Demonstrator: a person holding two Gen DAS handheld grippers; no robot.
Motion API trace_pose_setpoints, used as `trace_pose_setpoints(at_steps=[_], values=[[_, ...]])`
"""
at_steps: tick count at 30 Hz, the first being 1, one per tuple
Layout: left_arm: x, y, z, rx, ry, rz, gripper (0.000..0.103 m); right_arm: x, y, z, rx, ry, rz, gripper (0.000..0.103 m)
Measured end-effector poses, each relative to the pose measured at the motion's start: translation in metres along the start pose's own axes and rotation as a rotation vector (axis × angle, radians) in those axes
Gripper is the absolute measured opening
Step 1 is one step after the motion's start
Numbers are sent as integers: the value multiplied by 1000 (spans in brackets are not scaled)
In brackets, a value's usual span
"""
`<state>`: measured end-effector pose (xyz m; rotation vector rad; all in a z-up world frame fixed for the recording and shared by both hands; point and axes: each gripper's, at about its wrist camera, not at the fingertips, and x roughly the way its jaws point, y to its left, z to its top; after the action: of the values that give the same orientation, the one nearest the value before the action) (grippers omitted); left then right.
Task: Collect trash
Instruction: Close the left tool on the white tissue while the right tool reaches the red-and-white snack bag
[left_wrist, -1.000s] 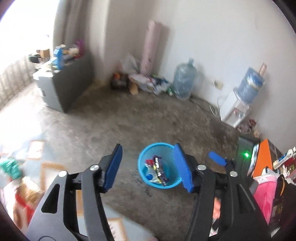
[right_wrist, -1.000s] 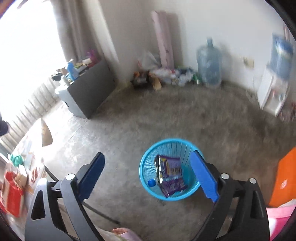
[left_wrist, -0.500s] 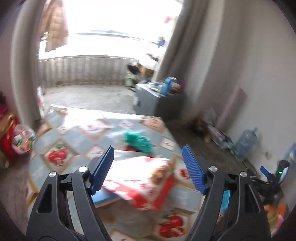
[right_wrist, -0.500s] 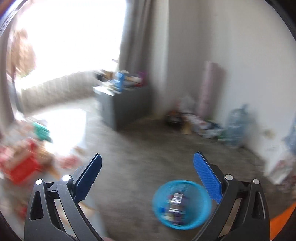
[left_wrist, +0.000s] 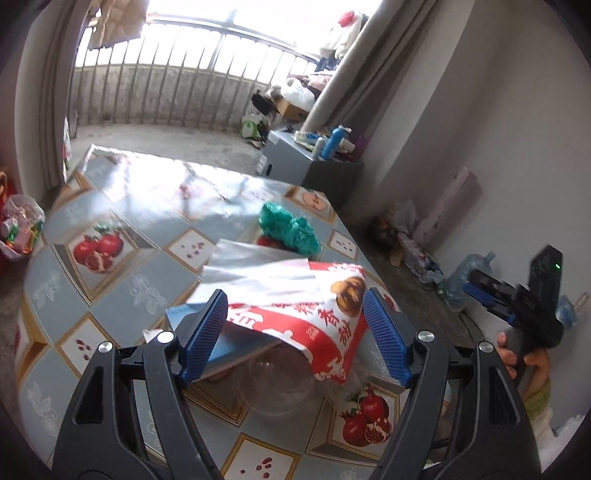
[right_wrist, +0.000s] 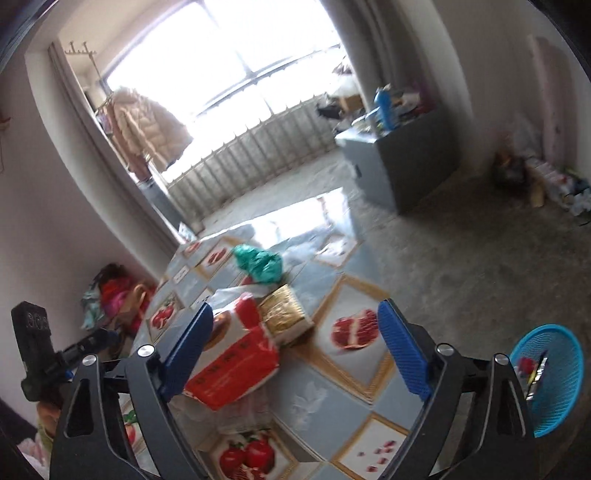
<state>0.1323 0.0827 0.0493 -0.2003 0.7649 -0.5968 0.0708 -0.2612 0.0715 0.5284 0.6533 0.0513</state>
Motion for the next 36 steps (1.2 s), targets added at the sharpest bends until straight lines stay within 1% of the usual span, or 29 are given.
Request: trace_pose_setpoints(at_steps=[3, 6, 7, 9, 12, 13, 16, 19, 21, 23, 25, 28, 32, 36], values=[[10, 11, -7, -47, 48, -56, 67, 31, 8, 1, 1, 66, 42, 78], [23, 23, -17, -113, 114, -140, 62, 55, 15, 4, 2, 115, 80, 73], [27, 26, -19, -126, 133, -159, 60, 64, 17, 5, 7, 136, 94, 72], [35, 29, -23, -143, 166, -182, 58, 84, 19, 7, 21, 176, 125, 68], [40, 33, -27, -144, 177, -166, 54, 109, 18, 8, 63, 232, 138, 62], [39, 34, -25, -142, 167, -164, 52, 114, 17, 10, 76, 240, 149, 61], [33, 39, -15, -122, 125, -143, 50, 120, 14, 14, 106, 258, 178, 60], [33, 50, 3, -108, 100, -96, 50, 123, 13, 15, 105, 267, 179, 60], [45, 63, 18, -107, 107, -47, 50, 126, 11, 14, 110, 274, 181, 60], [61, 75, 33, -104, 134, -19, 51, 124, 10, 13, 113, 274, 185, 60], [84, 88, 47, -116, 200, -17, 51, 124, 11, 14, 95, 272, 185, 60], [115, 104, 58, -136, 287, -17, 51, 123, 13, 14, 78, 274, 199, 60], [154, 114, 55, -142, 402, 31, 51, 135, 7, 14, 111, 306, 217, 60], [172, 120, 49, -168, 454, 17, 49, 152, 3, 10, 138, 358, 248, 60]])
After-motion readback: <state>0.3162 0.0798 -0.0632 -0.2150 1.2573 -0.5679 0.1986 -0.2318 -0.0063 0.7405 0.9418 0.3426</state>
